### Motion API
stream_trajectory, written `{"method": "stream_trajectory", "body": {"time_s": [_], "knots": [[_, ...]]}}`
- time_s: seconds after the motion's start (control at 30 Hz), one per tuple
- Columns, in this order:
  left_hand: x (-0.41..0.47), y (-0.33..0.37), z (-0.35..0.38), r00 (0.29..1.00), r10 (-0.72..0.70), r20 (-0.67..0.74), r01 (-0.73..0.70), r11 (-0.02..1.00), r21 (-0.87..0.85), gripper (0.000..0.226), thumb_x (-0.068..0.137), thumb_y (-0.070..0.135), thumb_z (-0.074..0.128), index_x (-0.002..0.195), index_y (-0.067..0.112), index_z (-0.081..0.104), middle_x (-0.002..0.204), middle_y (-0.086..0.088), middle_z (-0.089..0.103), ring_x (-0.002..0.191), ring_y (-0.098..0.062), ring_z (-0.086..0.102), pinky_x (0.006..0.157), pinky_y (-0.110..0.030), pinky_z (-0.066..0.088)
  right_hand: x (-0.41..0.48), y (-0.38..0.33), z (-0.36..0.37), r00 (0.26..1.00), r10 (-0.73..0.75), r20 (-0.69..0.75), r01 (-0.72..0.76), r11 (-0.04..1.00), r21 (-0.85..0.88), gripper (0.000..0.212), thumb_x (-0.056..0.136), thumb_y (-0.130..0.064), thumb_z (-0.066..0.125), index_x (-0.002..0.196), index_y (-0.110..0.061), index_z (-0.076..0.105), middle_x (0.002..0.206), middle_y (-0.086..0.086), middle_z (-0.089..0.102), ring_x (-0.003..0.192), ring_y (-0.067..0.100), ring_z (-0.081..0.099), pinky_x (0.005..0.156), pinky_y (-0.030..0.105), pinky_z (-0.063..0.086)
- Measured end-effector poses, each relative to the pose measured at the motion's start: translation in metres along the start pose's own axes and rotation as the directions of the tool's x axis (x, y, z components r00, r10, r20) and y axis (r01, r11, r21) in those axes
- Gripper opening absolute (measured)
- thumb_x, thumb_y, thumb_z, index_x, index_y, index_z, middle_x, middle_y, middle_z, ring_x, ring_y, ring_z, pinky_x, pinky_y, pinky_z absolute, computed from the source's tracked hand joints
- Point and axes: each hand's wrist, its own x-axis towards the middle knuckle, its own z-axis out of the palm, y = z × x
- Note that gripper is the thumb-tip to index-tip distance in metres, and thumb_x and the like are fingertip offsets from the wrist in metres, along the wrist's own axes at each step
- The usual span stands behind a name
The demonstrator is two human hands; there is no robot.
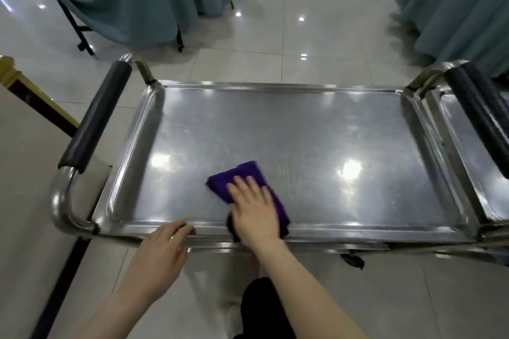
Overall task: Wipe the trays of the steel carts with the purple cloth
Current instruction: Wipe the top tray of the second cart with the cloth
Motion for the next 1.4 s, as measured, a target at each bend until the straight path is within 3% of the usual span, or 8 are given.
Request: {"method": "stream_trajectory", "body": {"time_s": [0.17,0.3,0.5,0.67,0.9,1.1,1.2,1.4], "knots": [[0.036,0.018,-0.006,0.996,0.083,0.033,-0.082,0.996,-0.028,0.045,0.084,0.031,0.036,0.111,0.015,0.068,0.12,-0.003,0.063,0.102,-0.028,0.064,0.082,-0.041,0.055,-0.028,0.147,-0.052,0.817,0.554,-0.162,-0.558,0.83,0.022,0.051,0.103,-0.039,0.028,0.154,-0.03,0.024,0.162,-0.01,0.014,0.15,0.015,0.006,0.121,0.046,0.011],[0.071,0.021,-0.001,0.995,0.09,0.032,-0.09,0.996,0.003,0.049,0.083,0.034,0.033,0.12,0.018,0.062,0.132,-0.002,0.057,0.113,-0.026,0.059,0.089,-0.04,0.053,-0.011,0.142,-0.048,0.664,0.711,-0.23,-0.723,0.689,0.045,0.053,0.103,-0.036,0.03,0.154,-0.026,0.022,0.163,-0.006,0.014,0.15,0.022,0.006,0.12,0.051,0.011],[0.13,0.002,-0.005,0.998,0.037,0.043,-0.044,0.985,0.165,0.05,0.091,0.032,0.034,0.134,0.016,0.055,0.144,-0.007,0.05,0.129,-0.029,0.05,0.103,-0.045,0.044,0.065,0.009,0.003,0.978,0.151,-0.146,-0.16,0.986,-0.052,0.051,0.097,-0.033,0.045,0.148,-0.027,0.039,0.156,-0.003,0.033,0.147,0.023,0.023,0.118,0.05,0.021],[0.164,-0.008,-0.012,0.994,-0.071,0.084,0.056,0.983,0.177,0.056,0.089,0.036,0.036,0.138,0.015,0.051,0.15,-0.008,0.042,0.136,-0.031,0.041,0.11,-0.048,0.034,0.106,0.071,-0.021,0.988,0.089,-0.123,-0.092,0.996,-0.015,0.049,0.101,-0.036,0.036,0.15,-0.031,0.035,0.158,-0.01,0.028,0.148,0.015,0.016,0.121,0.042,0.014],[0.175,-0.02,-0.026,0.991,-0.011,0.135,-0.006,0.992,0.129,0.058,0.09,0.041,0.023,0.128,0.021,0.061,0.139,0.0,0.054,0.124,-0.024,0.054,0.113,-0.049,0.027,0.139,0.193,-0.08,0.568,0.776,-0.272,-0.776,0.616,0.137,0.052,0.103,-0.036,0.029,0.154,-0.028,0.023,0.162,-0.005,0.019,0.15,0.022,0.009,0.119,0.052,0.011],[0.2,-0.048,-0.061,0.99,0.066,0.127,-0.086,0.984,0.155,0.052,0.087,0.035,0.03,0.122,0.019,0.065,0.131,-0.004,0.061,0.124,-0.026,0.054,0.109,-0.05,0.034,0.196,-0.004,-0.001,0.954,0.251,-0.162,-0.26,0.965,-0.036,0.055,0.099,-0.033,0.042,0.152,-0.025,0.031,0.16,-0.002,0.025,0.149,0.024,0.015,0.12,0.05,0.011],[0.218,-0.075,-0.09,0.997,0.064,0.035,-0.07,0.976,0.207,0.04,0.086,0.033,0.042,0.111,0.02,0.07,0.125,-0.007,0.064,0.126,-0.03,0.052,0.107,-0.054,0.036,0.213,-0.052,0.012,1.0,0.005,-0.012,-0.005,1.0,-0.002,0.052,0.1,-0.033,0.037,0.151,-0.026,0.032,0.159,-0.003,0.027,0.149,0.023,0.014,0.12,0.046,0.007],[0.231,-0.131,-0.131,0.976,0.184,-0.115,-0.143,0.944,0.299,0.025,0.09,0.027,0.053,0.108,0.018,0.068,0.124,-0.007,0.061,0.132,-0.029,0.044,0.114,-0.051,0.025,0.236,0.054,-0.025,0.894,0.403,-0.196,-0.413,0.911,-0.011,0.049,0.102,-0.034,0.037,0.15,-0.029,0.033,0.16,-0.008,0.024,0.149,0.017,0.014,0.12,0.044,0.01]]}}
